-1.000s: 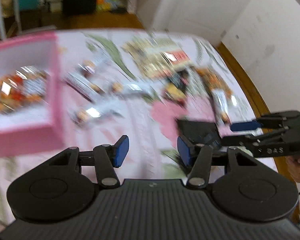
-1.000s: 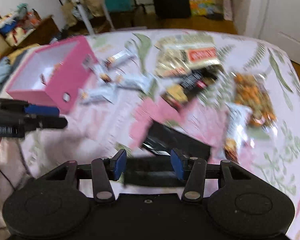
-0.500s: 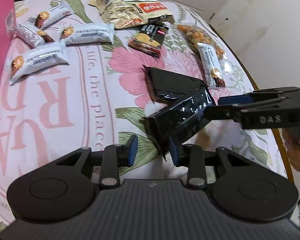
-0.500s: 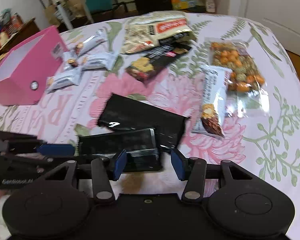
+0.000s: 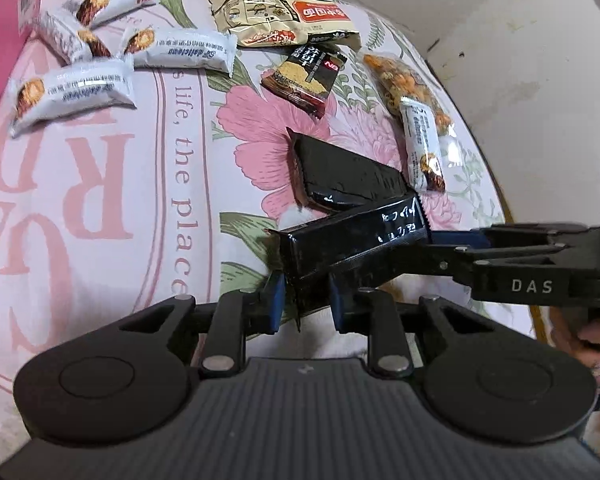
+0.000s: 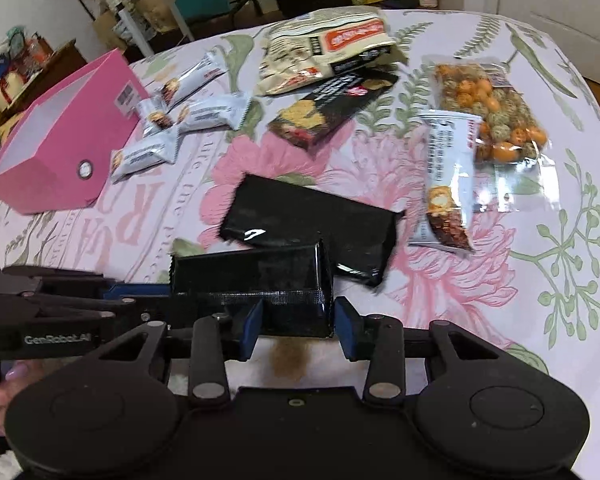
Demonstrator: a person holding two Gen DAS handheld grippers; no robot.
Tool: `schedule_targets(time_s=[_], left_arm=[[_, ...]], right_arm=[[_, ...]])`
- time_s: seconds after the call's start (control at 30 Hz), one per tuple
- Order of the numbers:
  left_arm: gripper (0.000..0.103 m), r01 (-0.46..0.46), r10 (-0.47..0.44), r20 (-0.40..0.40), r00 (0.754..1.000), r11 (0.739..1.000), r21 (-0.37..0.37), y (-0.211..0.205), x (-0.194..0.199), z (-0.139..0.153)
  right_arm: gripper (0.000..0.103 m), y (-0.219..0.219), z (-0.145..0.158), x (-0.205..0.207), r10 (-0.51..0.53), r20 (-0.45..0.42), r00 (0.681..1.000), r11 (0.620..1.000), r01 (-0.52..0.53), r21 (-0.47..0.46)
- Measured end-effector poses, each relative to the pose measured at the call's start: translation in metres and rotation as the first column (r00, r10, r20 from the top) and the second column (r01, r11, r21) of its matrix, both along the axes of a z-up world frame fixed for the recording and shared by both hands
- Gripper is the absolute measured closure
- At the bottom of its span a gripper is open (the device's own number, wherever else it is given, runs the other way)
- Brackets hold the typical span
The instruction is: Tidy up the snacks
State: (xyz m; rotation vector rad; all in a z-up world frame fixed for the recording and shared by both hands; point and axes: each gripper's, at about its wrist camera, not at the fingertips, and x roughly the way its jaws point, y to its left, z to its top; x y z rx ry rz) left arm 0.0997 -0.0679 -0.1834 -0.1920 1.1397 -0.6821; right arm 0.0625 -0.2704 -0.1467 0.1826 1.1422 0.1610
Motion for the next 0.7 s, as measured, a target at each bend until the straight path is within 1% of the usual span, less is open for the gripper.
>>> schedule_targets(time_s=[0.07, 0.17, 0.4, 0.6, 0.7], left_arm=[[0.080, 0.004, -0.004, 0.023, 1.000, 1.000, 0.016, 0.004, -0.004, 0.005], [0.080, 0.002, -0.002, -0.007, 1.000, 1.000, 0.016, 0.014, -0.006, 0.006], [0.080, -0.018, 0.018, -0.018, 1.000, 1.000, 0.012, 0.046, -0.012, 0.027], [0.080, -0.066, 0.066, 0.003, 0.998, 0.998, 0.009, 0.086, -0.014, 0.052], [0.080, -0.100, 0.099, 0.048, 0.994, 0.995, 0.022, 0.104, -0.016, 0.065]], right_arm=[[0.058, 0.007, 0.004, 0.001, 0.006, -0.022, 1.000, 1.000, -0.005, 0.010], [0.058, 0.012, 0.011, 0.004, -0.014, -0.030, 0.999, 0.999, 0.016, 0.045], [0.070, 0.031, 0.029, 0.007, 0.013, -0.036, 0.999, 0.997, -0.010, 0.079], [0.076, 0.054, 0.046, 0.010, 0.043, -0.034, 0.998, 0.985, -0.037, 0.168], [0.078, 0.067, 0.052, 0.014, 0.095, -0.033, 0.995, 0.977, -0.087, 0.196]])
